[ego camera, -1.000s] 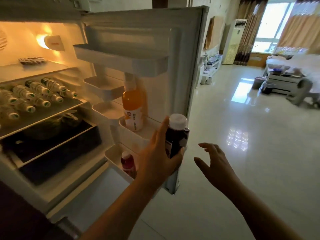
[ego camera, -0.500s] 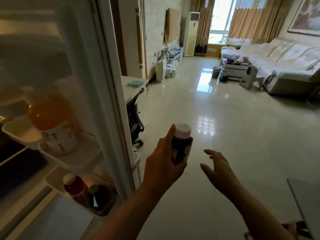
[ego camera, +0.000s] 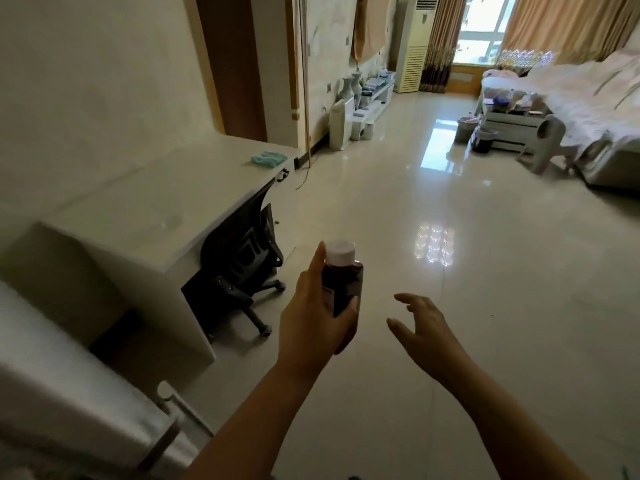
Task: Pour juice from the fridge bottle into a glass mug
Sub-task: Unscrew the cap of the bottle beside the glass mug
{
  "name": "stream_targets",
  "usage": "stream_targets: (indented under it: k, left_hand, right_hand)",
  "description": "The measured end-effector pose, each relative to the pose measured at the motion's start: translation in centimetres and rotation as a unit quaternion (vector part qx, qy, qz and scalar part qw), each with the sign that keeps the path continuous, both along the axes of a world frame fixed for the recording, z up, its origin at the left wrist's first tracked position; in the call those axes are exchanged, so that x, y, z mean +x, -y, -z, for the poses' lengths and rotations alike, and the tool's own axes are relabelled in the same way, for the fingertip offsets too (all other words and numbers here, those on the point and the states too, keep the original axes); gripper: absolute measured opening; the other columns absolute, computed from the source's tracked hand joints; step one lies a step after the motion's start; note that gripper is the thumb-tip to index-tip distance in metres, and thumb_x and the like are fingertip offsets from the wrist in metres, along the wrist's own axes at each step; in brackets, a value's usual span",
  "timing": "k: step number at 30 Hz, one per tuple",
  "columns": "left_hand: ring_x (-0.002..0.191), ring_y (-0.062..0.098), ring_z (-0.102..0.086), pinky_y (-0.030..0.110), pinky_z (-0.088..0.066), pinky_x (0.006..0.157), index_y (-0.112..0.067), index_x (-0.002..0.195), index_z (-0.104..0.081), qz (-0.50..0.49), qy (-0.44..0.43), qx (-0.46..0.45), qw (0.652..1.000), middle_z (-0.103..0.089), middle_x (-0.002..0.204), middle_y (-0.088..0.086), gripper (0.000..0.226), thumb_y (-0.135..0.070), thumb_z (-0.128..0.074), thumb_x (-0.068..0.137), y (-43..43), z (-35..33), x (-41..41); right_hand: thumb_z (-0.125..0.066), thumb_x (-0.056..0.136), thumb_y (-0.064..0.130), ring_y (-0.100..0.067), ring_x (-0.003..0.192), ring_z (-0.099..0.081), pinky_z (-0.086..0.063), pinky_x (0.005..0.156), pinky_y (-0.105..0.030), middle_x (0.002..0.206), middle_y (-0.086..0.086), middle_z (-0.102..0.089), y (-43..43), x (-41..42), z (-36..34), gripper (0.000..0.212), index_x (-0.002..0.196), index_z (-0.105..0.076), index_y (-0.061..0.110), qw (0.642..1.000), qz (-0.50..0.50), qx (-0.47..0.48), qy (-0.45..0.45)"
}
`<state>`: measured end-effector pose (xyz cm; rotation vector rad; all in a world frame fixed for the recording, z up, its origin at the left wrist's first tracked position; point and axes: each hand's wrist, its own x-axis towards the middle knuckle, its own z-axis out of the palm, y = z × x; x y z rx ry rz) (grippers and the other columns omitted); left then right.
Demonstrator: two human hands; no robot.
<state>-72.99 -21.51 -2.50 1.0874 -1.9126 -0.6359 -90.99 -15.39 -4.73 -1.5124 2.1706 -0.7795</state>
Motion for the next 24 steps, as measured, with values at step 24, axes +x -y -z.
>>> stream_targets:
  k: [24]
  left_hand:
    - [0.113, 0.016, -0.058, 0.023, -0.053, 0.086, -0.021, 0.141, -0.030, -0.288, -0.010, -0.036, 0.957, -0.053, 0.132, 0.004, 0.076, -0.045, -0.063, 0.078, 32.9, 3.2, 0.2]
  right_hand:
    - [-0.054, 0.091, 0.035, -0.021, 0.130, -0.038, -0.038, 0.105, -0.042, 0.142, -0.005, -0.039, 41.4, -1.6, 0.1, 0.047, 0.134, -0.038, 0.025, 0.972, -0.232, 0.048, 0.001]
